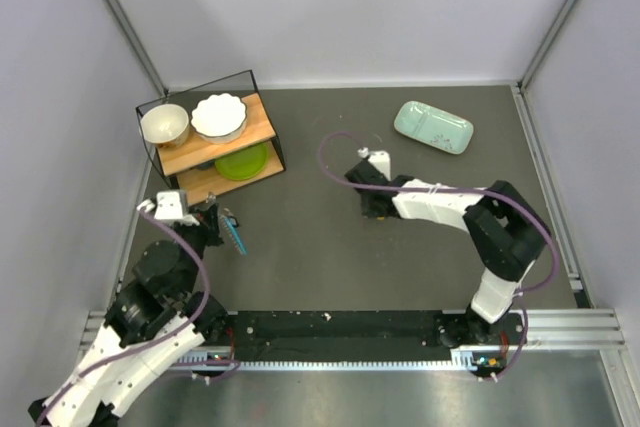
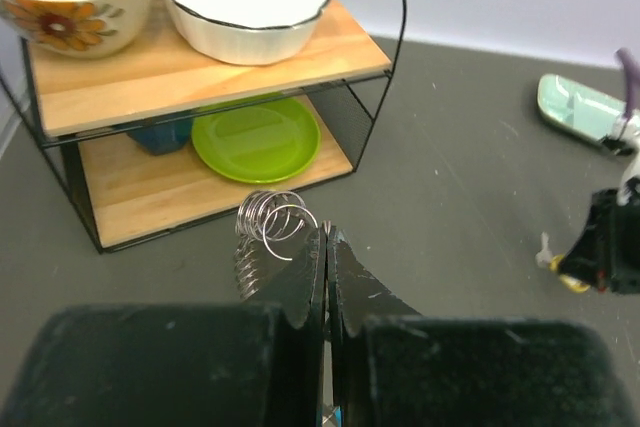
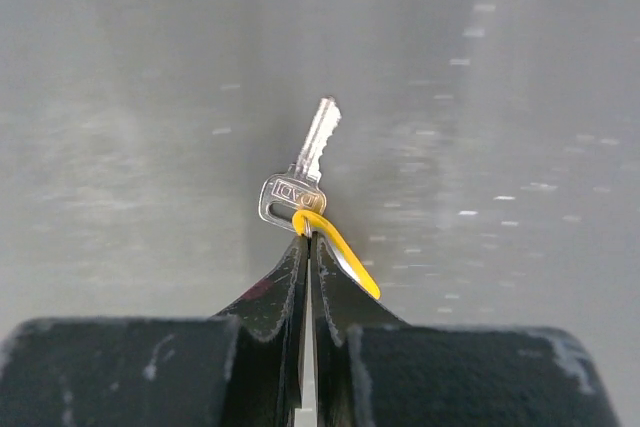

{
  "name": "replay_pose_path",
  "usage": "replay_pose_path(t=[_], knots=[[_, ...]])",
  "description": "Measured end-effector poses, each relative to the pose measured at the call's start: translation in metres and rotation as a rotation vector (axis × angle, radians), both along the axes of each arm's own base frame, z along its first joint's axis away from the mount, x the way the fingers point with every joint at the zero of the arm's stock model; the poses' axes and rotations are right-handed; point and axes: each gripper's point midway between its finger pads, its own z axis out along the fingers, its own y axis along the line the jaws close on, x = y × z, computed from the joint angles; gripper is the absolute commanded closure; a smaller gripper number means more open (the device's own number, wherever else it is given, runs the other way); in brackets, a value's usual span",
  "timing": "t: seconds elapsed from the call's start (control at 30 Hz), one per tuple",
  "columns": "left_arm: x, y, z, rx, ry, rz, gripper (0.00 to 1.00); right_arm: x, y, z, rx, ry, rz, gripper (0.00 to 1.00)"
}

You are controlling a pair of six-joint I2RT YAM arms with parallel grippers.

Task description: Remove the keys from the keyring

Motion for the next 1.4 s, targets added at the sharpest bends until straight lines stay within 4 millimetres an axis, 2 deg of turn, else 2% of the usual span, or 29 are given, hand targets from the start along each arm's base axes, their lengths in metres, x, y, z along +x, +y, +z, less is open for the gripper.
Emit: replay_pose_path(t=[0.1, 0.3, 0.37, 0.4, 0.43, 0.47, 0.5, 0.6, 0.7, 0.83, 1.0, 1.2, 1.27, 1.3, 1.4], knots=[[0.010, -0.018, -0.012, 0.039, 0.061, -0.044, 1.00, 0.008, -0.043, 0.000, -0.017, 0.002, -0.084, 1.00], [0.035, -0.062, -0.055, 0.151, 0.244, -0.141, 1.00, 0.019, -0.103, 0.000, -0.023, 0.004, -0.211, 1.00], [0.042, -0.078, -0.072, 0.181, 0.313, -0.176, 1.00, 0.022, -0.117, 0.001, -0.017, 0.006, -0.241, 0.92], [0.046, -0.085, -0.079, 0.194, 0.341, -0.189, 1.00, 0.023, -0.122, 0.002, -0.016, 0.006, -0.249, 0.80], [0.049, -0.090, -0.084, 0.202, 0.363, -0.200, 1.00, 0.024, -0.125, 0.003, -0.012, 0.003, -0.254, 0.73], [0.052, -0.096, -0.090, 0.210, 0.387, -0.212, 1.00, 0.025, -0.127, 0.005, -0.010, 0.000, -0.255, 0.67], [0.055, -0.102, -0.095, 0.214, 0.406, -0.223, 1.00, 0.025, -0.127, 0.009, -0.002, -0.005, -0.246, 0.57], [0.064, -0.116, -0.101, 0.216, 0.439, -0.244, 1.00, 0.027, -0.121, 0.029, 0.042, -0.044, -0.215, 0.47], [0.073, -0.130, -0.107, 0.211, 0.465, -0.264, 1.00, 0.028, -0.116, 0.057, 0.095, -0.107, -0.184, 0.43], [0.077, -0.152, -0.112, 0.173, 0.472, -0.333, 1.00, 0.024, -0.112, 0.091, 0.164, -0.181, -0.142, 0.23], [0.088, -0.170, -0.110, 0.137, 0.453, -0.369, 1.00, 0.019, -0.103, 0.109, 0.217, -0.209, -0.087, 0.03], [0.096, -0.184, -0.129, 0.151, 0.513, -0.385, 1.00, 0.010, -0.099, 0.111, 0.234, -0.183, -0.045, 0.01], [0.095, -0.189, -0.128, 0.133, 0.499, -0.413, 0.95, 0.007, -0.099, 0.116, 0.244, -0.191, -0.034, 0.01], [0.095, -0.191, -0.126, 0.121, 0.485, -0.428, 0.89, 0.005, -0.098, 0.120, 0.250, -0.197, -0.027, 0.01], [0.094, -0.191, -0.124, 0.098, 0.469, -0.433, 0.79, 0.002, -0.097, 0.130, 0.271, -0.217, -0.011, 0.01]])
